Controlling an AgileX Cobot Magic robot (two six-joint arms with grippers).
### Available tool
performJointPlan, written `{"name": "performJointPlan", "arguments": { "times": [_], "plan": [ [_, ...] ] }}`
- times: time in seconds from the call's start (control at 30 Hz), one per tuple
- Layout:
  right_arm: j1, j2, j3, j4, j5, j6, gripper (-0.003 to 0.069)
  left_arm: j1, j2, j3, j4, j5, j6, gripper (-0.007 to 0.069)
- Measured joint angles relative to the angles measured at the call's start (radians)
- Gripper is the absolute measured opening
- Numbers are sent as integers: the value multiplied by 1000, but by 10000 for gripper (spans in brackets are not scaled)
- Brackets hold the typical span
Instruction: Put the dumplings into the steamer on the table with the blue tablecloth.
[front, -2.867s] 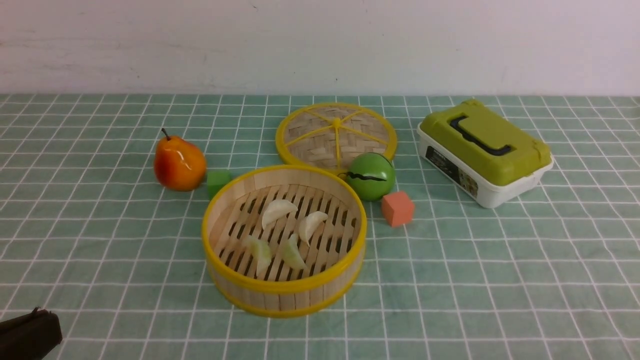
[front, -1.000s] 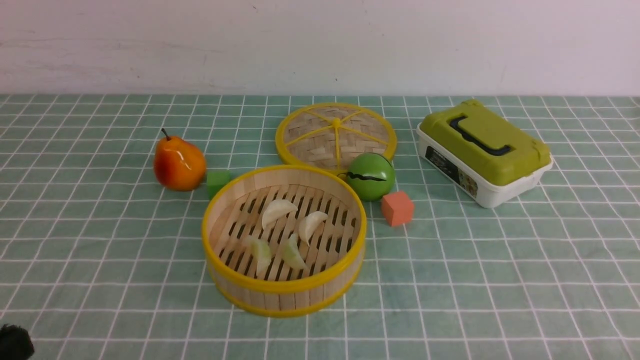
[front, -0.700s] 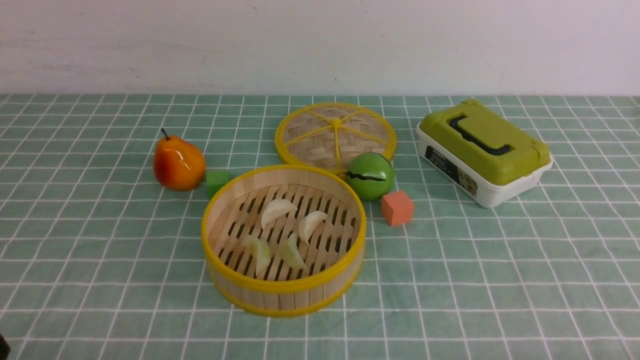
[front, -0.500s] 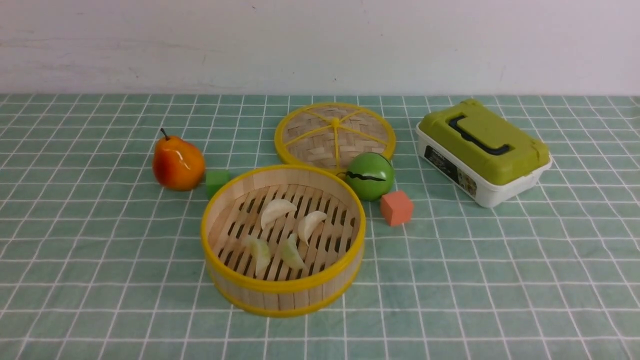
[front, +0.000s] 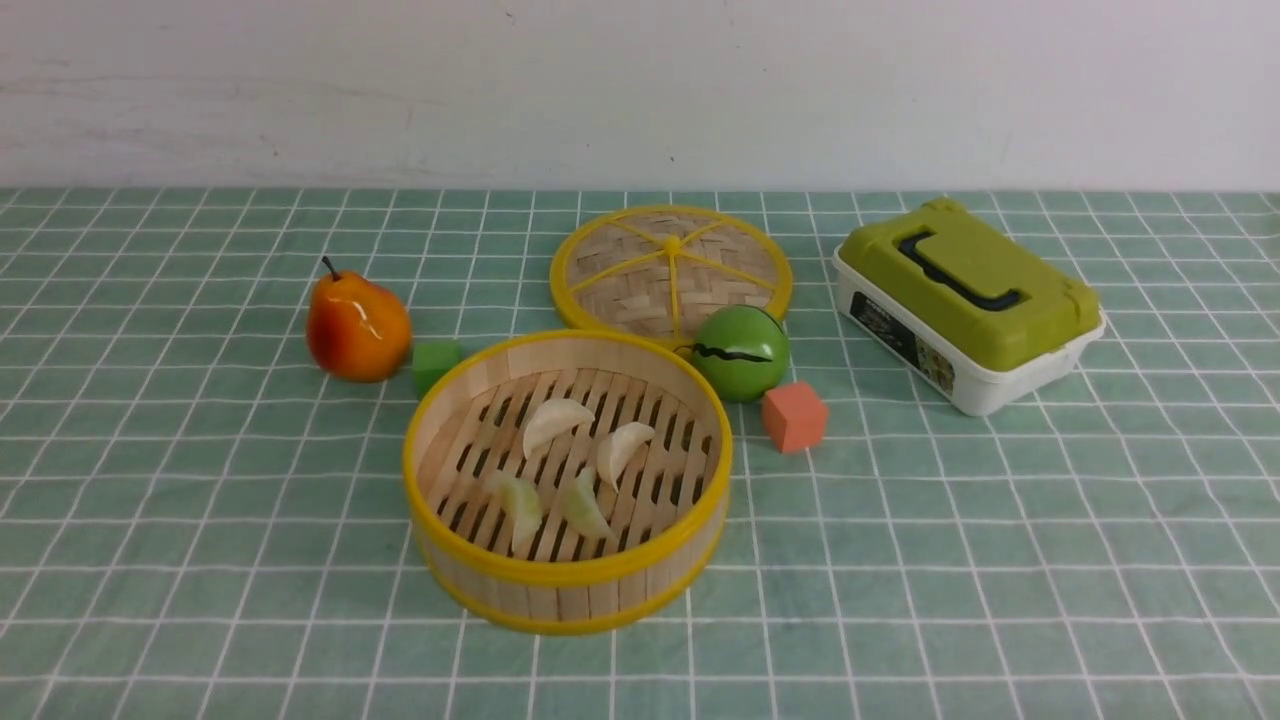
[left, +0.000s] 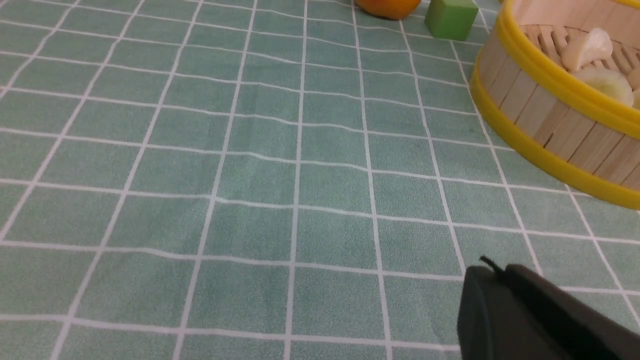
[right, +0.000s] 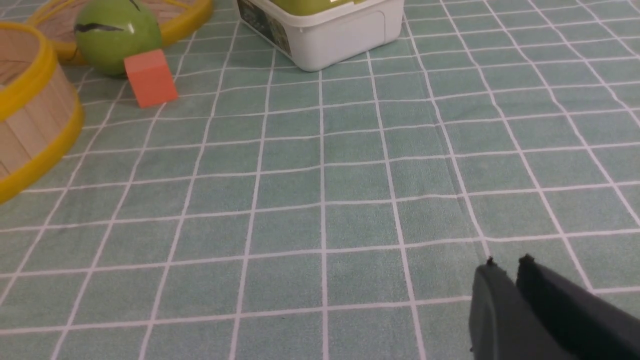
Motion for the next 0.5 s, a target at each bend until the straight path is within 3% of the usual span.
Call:
{"name": "performJointPlan", "arguments": {
  "times": [0.5],
  "plan": [
    [0,0,0,0,0,0,83,0,0,0,0,0,0,28]
  ]
}}
